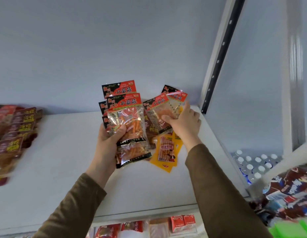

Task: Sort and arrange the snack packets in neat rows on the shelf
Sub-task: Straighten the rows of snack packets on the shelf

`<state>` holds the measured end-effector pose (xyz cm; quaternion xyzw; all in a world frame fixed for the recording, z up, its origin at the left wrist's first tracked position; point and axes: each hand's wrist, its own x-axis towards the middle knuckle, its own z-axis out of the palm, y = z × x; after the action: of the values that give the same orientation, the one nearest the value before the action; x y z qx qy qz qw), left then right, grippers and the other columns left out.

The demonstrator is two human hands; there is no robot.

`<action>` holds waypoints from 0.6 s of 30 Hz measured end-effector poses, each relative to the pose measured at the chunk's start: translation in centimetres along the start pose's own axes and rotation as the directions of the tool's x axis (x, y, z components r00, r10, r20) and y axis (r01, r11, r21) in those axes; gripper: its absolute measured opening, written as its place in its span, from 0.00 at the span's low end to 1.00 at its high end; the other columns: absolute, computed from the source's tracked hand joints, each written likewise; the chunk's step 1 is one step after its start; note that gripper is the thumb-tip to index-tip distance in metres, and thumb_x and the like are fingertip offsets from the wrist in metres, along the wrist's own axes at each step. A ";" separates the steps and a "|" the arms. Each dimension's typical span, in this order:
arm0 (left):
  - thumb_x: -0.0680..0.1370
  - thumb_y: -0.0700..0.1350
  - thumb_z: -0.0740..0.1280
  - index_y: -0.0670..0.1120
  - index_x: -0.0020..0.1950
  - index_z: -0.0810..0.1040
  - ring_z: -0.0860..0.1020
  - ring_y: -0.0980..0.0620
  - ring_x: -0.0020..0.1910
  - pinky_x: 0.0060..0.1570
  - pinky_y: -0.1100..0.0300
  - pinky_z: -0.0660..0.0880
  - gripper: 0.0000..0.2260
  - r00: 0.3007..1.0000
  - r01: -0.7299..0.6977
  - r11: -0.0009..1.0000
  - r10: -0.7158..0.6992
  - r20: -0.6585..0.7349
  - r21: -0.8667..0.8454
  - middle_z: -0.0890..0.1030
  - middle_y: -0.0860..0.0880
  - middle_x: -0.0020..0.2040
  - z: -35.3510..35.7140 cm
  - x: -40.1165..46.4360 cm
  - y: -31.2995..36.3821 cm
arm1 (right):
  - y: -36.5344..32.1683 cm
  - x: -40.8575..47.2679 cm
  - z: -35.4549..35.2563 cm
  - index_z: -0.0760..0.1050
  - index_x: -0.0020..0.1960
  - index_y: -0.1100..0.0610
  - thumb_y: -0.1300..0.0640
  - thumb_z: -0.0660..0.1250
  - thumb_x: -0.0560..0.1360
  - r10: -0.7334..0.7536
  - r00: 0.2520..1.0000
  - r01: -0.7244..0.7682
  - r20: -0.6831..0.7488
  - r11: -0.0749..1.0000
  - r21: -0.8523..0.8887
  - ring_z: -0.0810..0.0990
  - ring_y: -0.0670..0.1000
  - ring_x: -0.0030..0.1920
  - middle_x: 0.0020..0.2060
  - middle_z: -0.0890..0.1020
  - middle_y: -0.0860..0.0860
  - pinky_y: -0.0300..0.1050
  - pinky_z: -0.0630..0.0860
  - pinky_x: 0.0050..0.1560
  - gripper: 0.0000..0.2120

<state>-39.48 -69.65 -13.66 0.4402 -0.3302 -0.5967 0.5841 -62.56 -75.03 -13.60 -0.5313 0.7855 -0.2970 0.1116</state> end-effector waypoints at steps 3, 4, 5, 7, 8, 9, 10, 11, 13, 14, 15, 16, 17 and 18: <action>0.80 0.42 0.71 0.49 0.70 0.72 0.86 0.39 0.50 0.42 0.43 0.83 0.19 1.000 0.016 1.000 -0.016 -0.011 -0.001 0.85 0.42 0.58 -0.3 0.0 0.0 | -0.5 2.7 0.9 0.39 0.82 0.55 0.19 0.61 0.65 -0.023 0.996 0.034 0.086 0.990 -0.134 0.63 0.64 0.76 0.75 0.69 0.61 0.66 0.52 0.76 0.63; 0.80 0.42 0.71 0.49 0.70 0.72 0.86 0.38 0.50 0.41 0.43 0.83 0.19 1.000 0.018 1.000 -0.018 -0.014 0.000 0.85 0.42 0.58 -0.4 0.0 0.0 | -1.0 3.2 1.1 0.38 0.82 0.55 0.19 0.61 0.65 -0.029 0.995 0.043 0.098 0.989 -0.142 0.60 0.65 0.78 0.76 0.66 0.61 0.67 0.48 0.77 0.63; 0.80 0.42 0.71 0.49 0.70 0.72 0.86 0.38 0.50 0.41 0.43 0.83 0.19 1.000 0.018 1.000 -0.018 -0.015 0.002 0.85 0.42 0.59 -0.4 0.1 0.1 | -1.5 3.9 1.5 0.38 0.82 0.55 0.20 0.62 0.65 -0.024 0.994 0.038 0.103 0.990 -0.138 0.58 0.65 0.79 0.78 0.64 0.61 0.68 0.45 0.77 0.62; 0.80 0.41 0.71 0.49 0.69 0.73 0.86 0.38 0.50 0.41 0.44 0.83 0.19 1.000 0.011 1.000 -0.011 -0.022 0.008 0.85 0.42 0.58 -0.5 0.2 0.3 | -2.3 5.0 2.3 0.41 0.83 0.54 0.27 0.69 0.69 -0.035 0.998 0.040 0.061 0.996 -0.078 0.61 0.65 0.78 0.76 0.68 0.60 0.68 0.45 0.76 0.58; 0.79 0.41 0.71 0.49 0.69 0.73 0.86 0.38 0.50 0.41 0.44 0.84 0.19 1.000 0.009 1.000 -0.009 -0.027 0.012 0.85 0.42 0.58 -0.6 0.3 0.4 | -2.5 5.5 2.9 0.44 0.82 0.53 0.33 0.72 0.70 -0.062 0.998 0.062 0.016 0.998 -0.031 0.66 0.65 0.75 0.72 0.73 0.59 0.68 0.49 0.77 0.55; 0.79 0.41 0.72 0.49 0.69 0.73 0.86 0.38 0.50 0.41 0.44 0.84 0.19 0.999 0.008 1.000 -0.007 -0.032 0.013 0.85 0.42 0.58 -0.6 0.4 0.5 | -2.7 5.7 3.4 0.46 0.82 0.51 0.38 0.75 0.71 -0.099 0.994 0.100 -0.038 0.995 0.016 0.73 0.63 0.70 0.68 0.77 0.57 0.68 0.58 0.76 0.52; 0.79 0.41 0.72 0.49 0.69 0.72 0.86 0.39 0.49 0.40 0.44 0.83 0.19 0.999 0.007 1.000 -0.006 -0.038 0.012 0.85 0.42 0.58 -0.7 0.5 0.5 | -2.9 5.7 3.9 0.48 0.81 0.48 0.43 0.76 0.72 -0.128 0.989 0.133 -0.078 0.989 0.069 0.79 0.60 0.64 0.65 0.80 0.55 0.65 0.68 0.71 0.49; 0.79 0.42 0.72 0.49 0.69 0.72 0.86 0.39 0.49 0.39 0.45 0.83 0.19 0.999 0.005 1.000 -0.005 -0.043 0.008 0.85 0.42 0.57 -0.8 0.6 0.5 | -2.9 5.5 4.2 0.48 0.81 0.46 0.48 0.76 0.73 -0.147 0.984 0.160 -0.101 0.979 0.130 0.82 0.57 0.59 0.64 0.80 0.53 0.61 0.77 0.64 0.47; 0.79 0.42 0.72 0.50 0.68 0.73 0.87 0.39 0.49 0.39 0.45 0.83 0.19 0.998 0.005 1.000 -0.005 -0.059 0.003 0.85 0.43 0.57 -1.0 0.8 0.5 | -3.0 5.0 3.8 0.48 0.81 0.43 0.55 0.73 0.77 -0.179 0.974 0.208 -0.139 0.948 0.242 0.84 0.54 0.55 0.67 0.78 0.52 0.55 0.84 0.50 0.44; 0.79 0.42 0.72 0.50 0.68 0.73 0.87 0.40 0.49 0.39 0.45 0.83 0.19 0.997 0.006 1.000 -0.006 -0.072 0.003 0.85 0.44 0.56 -1.1 0.9 0.5 | -3.0 4.8 3.3 0.48 0.81 0.43 0.58 0.71 0.78 -0.191 0.967 0.235 -0.167 0.923 0.303 0.84 0.53 0.54 0.68 0.77 0.52 0.54 0.85 0.49 0.42; 0.79 0.42 0.73 0.50 0.68 0.73 0.87 0.40 0.48 0.40 0.45 0.83 0.19 0.996 0.006 1.000 -0.006 -0.085 0.002 0.85 0.44 0.56 -1.2 1.0 0.5 | -3.1 4.7 2.4 0.49 0.81 0.43 0.60 0.70 0.79 -0.194 0.961 0.258 -0.197 0.888 0.380 0.84 0.51 0.53 0.66 0.78 0.50 0.53 0.84 0.51 0.41; 0.79 0.43 0.73 0.51 0.68 0.72 0.87 0.41 0.48 0.41 0.44 0.84 0.19 0.995 0.006 1.000 -0.005 -0.096 0.004 0.85 0.45 0.56 -1.3 1.1 0.5 | -3.3 4.5 1.4 0.51 0.81 0.44 0.61 0.69 0.79 -0.190 0.955 0.278 -0.230 0.845 0.457 0.84 0.46 0.52 0.61 0.80 0.45 0.50 0.84 0.52 0.39; 0.79 0.43 0.73 0.51 0.67 0.72 0.87 0.41 0.49 0.42 0.44 0.84 0.19 0.994 0.005 1.000 -0.004 -0.105 0.009 0.85 0.45 0.57 -1.5 1.3 0.4 | -3.6 4.3 0.3 0.52 0.81 0.45 0.61 0.69 0.79 -0.179 0.949 0.294 -0.260 0.803 0.519 0.82 0.41 0.50 0.55 0.80 0.38 0.44 0.83 0.53 0.38; 0.79 0.44 0.73 0.51 0.67 0.72 0.87 0.41 0.49 0.44 0.43 0.84 0.19 0.993 0.005 1.000 -0.003 -0.115 0.015 0.85 0.45 0.57 -1.6 1.4 0.4 | -4.0 4.0 -0.9 0.54 0.81 0.46 0.61 0.68 0.80 -0.163 0.946 0.299 -0.278 0.768 0.567 0.81 0.36 0.49 0.51 0.77 0.32 0.37 0.81 0.52 0.37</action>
<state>-37.72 -70.88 -14.12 0.4787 -0.2997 -0.5691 0.5976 -61.56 -79.31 -9.96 -0.5263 0.5855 -0.5975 0.1522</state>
